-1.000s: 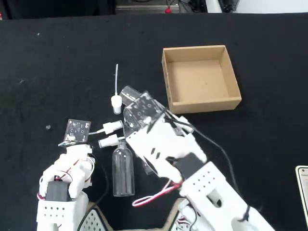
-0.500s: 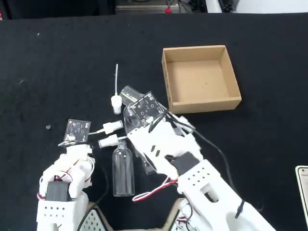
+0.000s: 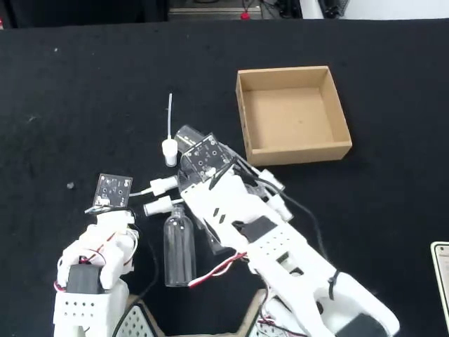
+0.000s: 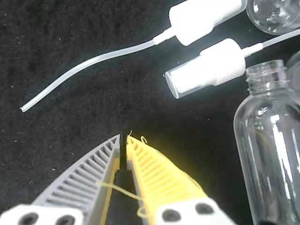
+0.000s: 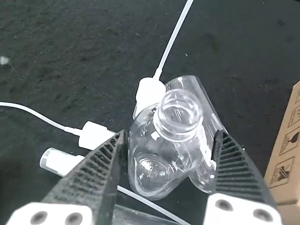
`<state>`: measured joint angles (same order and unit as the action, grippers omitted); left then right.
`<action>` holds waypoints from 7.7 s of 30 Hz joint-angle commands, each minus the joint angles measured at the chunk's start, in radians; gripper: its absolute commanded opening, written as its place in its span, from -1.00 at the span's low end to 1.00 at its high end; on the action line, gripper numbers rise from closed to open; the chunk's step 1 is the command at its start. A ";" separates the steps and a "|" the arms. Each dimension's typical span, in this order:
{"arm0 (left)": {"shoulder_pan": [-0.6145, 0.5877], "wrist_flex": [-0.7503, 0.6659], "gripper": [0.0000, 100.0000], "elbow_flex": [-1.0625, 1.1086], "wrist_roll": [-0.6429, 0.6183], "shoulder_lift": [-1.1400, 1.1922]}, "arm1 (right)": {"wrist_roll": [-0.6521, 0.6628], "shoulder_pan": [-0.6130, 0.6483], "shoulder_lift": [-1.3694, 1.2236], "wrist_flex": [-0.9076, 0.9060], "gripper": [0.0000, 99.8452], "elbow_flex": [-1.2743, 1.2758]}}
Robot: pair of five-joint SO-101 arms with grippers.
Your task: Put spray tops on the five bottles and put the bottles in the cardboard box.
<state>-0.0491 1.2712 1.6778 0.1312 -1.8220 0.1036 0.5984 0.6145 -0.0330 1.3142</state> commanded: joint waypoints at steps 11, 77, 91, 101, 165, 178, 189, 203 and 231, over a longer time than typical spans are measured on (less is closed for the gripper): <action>0.010 0.002 -0.94 0.021 -0.009 -0.003 | -0.120 0.011 -0.018 0.066 -0.45 -0.045; 0.018 0.002 -0.94 0.021 -0.011 -0.003 | 0.238 -1.063 0.811 -1.046 -0.96 -0.076; 0.007 0.002 -0.94 0.021 -0.006 -0.003 | 0.178 -1.083 0.811 -1.033 -0.96 -0.073; -0.232 -0.097 -0.93 -0.059 0.012 -0.003 | 0.172 -0.950 0.809 -1.056 -0.98 -0.177; -0.010 -0.875 -0.45 -1.102 -0.173 1.625 | 0.087 -0.743 1.244 -1.126 -0.98 0.162; -0.344 -0.580 -0.45 -1.129 -0.064 1.605 | 0.084 -0.743 1.244 -1.123 -0.98 0.162; -0.042 -0.463 -0.45 -1.201 -0.080 1.577 | 0.086 -0.747 1.244 -1.125 -0.98 0.162; 0.022 -0.799 -0.45 -1.297 -0.351 1.955 | 0.091 -0.743 1.244 -1.122 -0.98 0.171; -0.277 -0.307 -0.84 -1.569 -0.344 2.067 | 0.091 -0.746 1.244 -1.122 -0.98 0.171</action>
<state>-0.2378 0.9183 0.1603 -0.2186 0.3092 0.1987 -0.1565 1.7990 -1.1761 1.4906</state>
